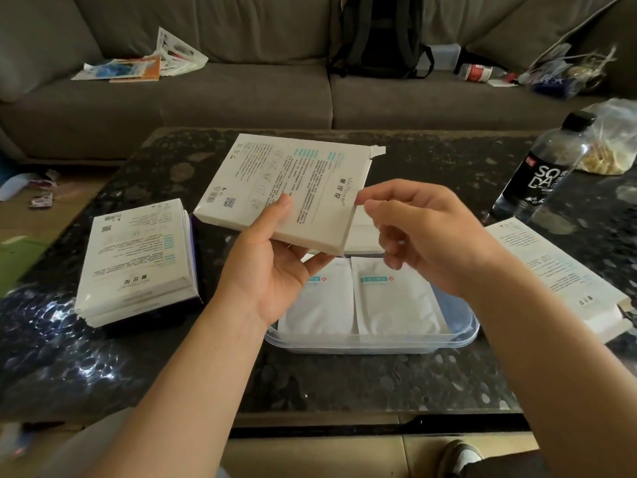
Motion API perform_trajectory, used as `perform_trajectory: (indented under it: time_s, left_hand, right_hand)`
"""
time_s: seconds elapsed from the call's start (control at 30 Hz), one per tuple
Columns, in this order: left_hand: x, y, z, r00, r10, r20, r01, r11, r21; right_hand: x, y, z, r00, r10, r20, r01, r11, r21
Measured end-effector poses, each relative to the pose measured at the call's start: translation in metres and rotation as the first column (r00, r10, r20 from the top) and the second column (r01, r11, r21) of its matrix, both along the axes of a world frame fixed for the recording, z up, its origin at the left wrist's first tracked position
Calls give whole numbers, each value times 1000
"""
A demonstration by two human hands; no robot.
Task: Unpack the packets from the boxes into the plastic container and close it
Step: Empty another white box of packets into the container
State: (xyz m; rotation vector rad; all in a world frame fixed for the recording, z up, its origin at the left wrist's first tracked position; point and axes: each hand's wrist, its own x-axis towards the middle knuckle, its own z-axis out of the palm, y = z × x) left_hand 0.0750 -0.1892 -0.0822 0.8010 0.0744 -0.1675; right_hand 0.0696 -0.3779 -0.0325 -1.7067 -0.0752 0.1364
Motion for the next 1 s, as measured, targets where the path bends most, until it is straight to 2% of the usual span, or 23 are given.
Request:
perform_trajectory:
  time_s: [0.13,0.3,0.37,0.43,0.5,0.57,0.63,0.73,0.83,0.93,1.0]
  left_hand:
    - [-1,-3,-3,1000,-16,18,15,999,50]
    - [-1,-5,-5,999,-42,28,40,996,74]
    - [-2,-5,-6,998,-64,27,62,996,70]
    - [-2,-5,-5,998,-60,24,58,997,54]
    - [-1,-3,-4,999,-46,12,45,997,59]
    - [-2,-3,-3,999,-27,-17,28,997,75]
    - [-3,-4,-4,999,4,-50,0,997,74]
    - [-3,-5,-4,995,38,-87,-32,998,63]
    - [-4,-6,-4,993,37,-112,-31,998,60]
    - [-3,-5,-3,992,33,-125,-27,999,45]
    - [-2,-4,-2,992,28,-126,-24,999,35]
  right_hand:
    - [1,4,-3,991,77,-107,-61,987,148]
    - [1,9,-6,969,169,-178,-117,956,269]
    - [0,8,-6,951,253,-179,-196,939,283]
    - [1,5,-6,925,336,-175,-303,934,188]
    - [1,3,-5,926,347,-148,-364,925,-110]
    - [2,5,-5,944,325,-61,-320,851,-418]
    - [2,7,-7,944,330,16,-265,787,-557]
    - [4,5,-12,924,374,84,-231,718,-656]
    - [6,2,-17,915,369,161,-164,708,-687]
    - [5,0,-21,884,335,327,-18,723,-691]
    - [6,1,-24,821,308,481,128,722,-680]
